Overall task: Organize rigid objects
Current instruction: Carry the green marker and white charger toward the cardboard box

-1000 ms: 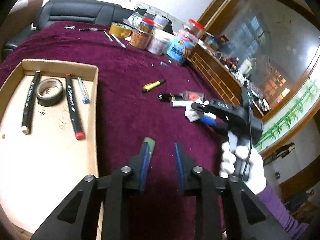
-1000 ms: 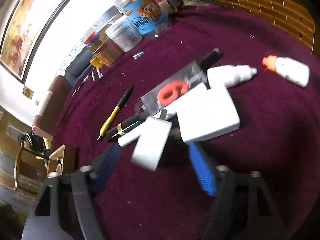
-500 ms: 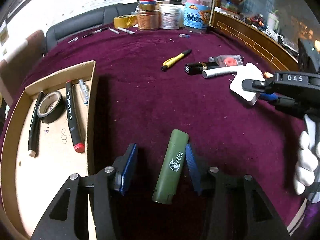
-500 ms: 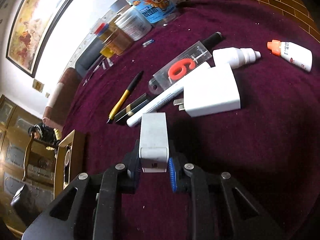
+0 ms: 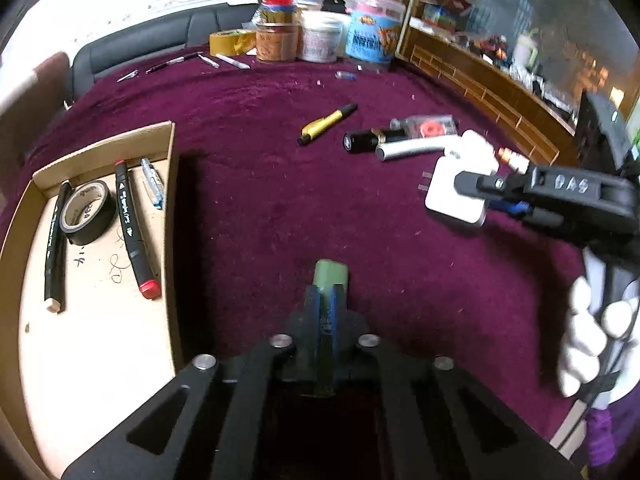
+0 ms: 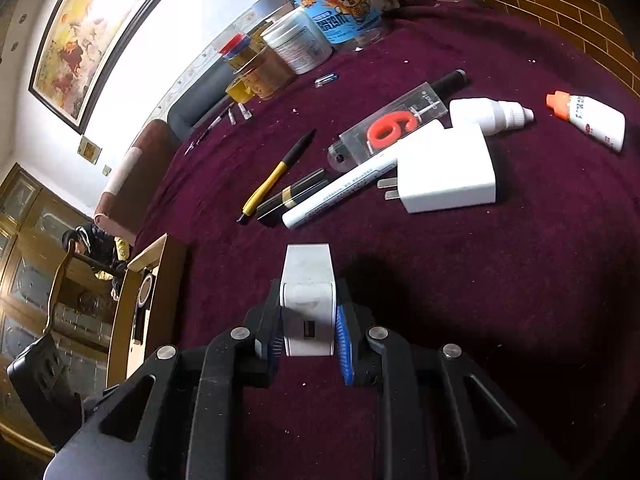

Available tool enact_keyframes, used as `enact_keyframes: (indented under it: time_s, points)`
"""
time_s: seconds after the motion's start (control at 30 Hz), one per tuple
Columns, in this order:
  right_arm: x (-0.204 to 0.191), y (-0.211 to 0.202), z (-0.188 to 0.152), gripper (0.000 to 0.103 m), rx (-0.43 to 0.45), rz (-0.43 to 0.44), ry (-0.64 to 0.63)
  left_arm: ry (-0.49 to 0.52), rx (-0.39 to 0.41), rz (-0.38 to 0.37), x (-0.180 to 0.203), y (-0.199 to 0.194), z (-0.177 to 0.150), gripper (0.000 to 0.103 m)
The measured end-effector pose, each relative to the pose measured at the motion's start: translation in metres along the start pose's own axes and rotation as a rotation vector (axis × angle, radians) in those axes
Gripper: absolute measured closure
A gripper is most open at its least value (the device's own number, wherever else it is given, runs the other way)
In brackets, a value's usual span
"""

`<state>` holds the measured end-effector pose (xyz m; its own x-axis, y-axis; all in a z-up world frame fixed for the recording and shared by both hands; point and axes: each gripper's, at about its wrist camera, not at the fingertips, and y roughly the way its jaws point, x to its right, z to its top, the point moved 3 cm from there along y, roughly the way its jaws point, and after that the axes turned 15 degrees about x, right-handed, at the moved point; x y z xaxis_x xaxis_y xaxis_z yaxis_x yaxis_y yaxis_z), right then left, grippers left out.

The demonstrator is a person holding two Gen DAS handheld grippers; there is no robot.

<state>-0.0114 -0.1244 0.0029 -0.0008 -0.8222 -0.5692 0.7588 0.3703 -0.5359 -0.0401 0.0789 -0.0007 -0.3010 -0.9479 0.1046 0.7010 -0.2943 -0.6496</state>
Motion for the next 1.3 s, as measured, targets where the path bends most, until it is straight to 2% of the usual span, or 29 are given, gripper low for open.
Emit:
enact_keyframes:
  time_s: [0.03, 0.1, 0.13, 0.2, 0.23, 0.27, 0.3, 0.5, 0.6, 0.7, 0.83, 0.9, 1.13, 1.3]
  points:
    - [-0.001, -0.001, -0.001, 0.083, -0.002, 0.0, -0.002, 0.008, -0.009, 0.021, -0.001, 0.002, -0.002, 0.07]
    - [-0.003, -0.001, -0.002, 0.083, -0.004, 0.002, -0.002, 0.044, -0.017, 0.012, 0.006, 0.004, -0.005, 0.062]
    - [-0.003, -0.001, -0.002, 0.083, -0.002, 0.002, -0.003, 0.054, -0.053, -0.009, 0.012, 0.009, -0.009, 0.055]
    - [-0.004, 0.0, -0.003, 0.083, -0.001, -0.001, -0.007, 0.139, -0.038, 0.016, 0.027, 0.01, -0.014, 0.048]
    - [-0.003, 0.0, -0.003, 0.083, -0.003, 0.002, -0.006, 0.172, -0.022, 0.03, 0.033, 0.01, -0.014, 0.054]
    - [-0.003, 0.001, -0.003, 0.083, -0.002, 0.006, -0.003, 0.168, -0.019, 0.003, 0.037, 0.009, -0.013, 0.062]
    - [-0.004, 0.0, -0.004, 0.083, -0.002, 0.008, -0.003, 0.157, -0.015, -0.01, 0.038, 0.009, -0.011, 0.086]
    - [-0.015, -0.011, -0.002, 0.083, 0.005, 0.036, -0.037, -0.008, 0.006, -0.106, 0.015, -0.001, -0.004, 0.087]
    - [-0.022, -0.016, -0.001, 0.083, 0.012, 0.054, -0.047, -0.094, 0.06, -0.167, 0.002, -0.025, 0.006, 0.087]
    - [-0.035, -0.016, 0.001, 0.083, 0.006, 0.093, -0.044, -0.167, 0.128, -0.181, -0.023, -0.057, 0.022, 0.087]
    - [-0.062, -0.008, 0.001, 0.083, -0.023, 0.153, -0.056, -0.242, 0.183, -0.1, -0.081, -0.083, 0.039, 0.087]
    - [-0.081, -0.001, -0.001, 0.083, -0.044, 0.187, -0.075, -0.259, 0.184, -0.005, -0.118, -0.087, 0.041, 0.087]
    - [-0.138, 0.031, -0.02, 0.083, -0.133, 0.262, -0.129, -0.344, 0.067, 0.179, -0.222, -0.05, 0.028, 0.087]
    - [-0.181, 0.058, -0.046, 0.083, -0.208, 0.292, -0.192, -0.382, 0.011, 0.217, -0.256, -0.021, 0.023, 0.087]
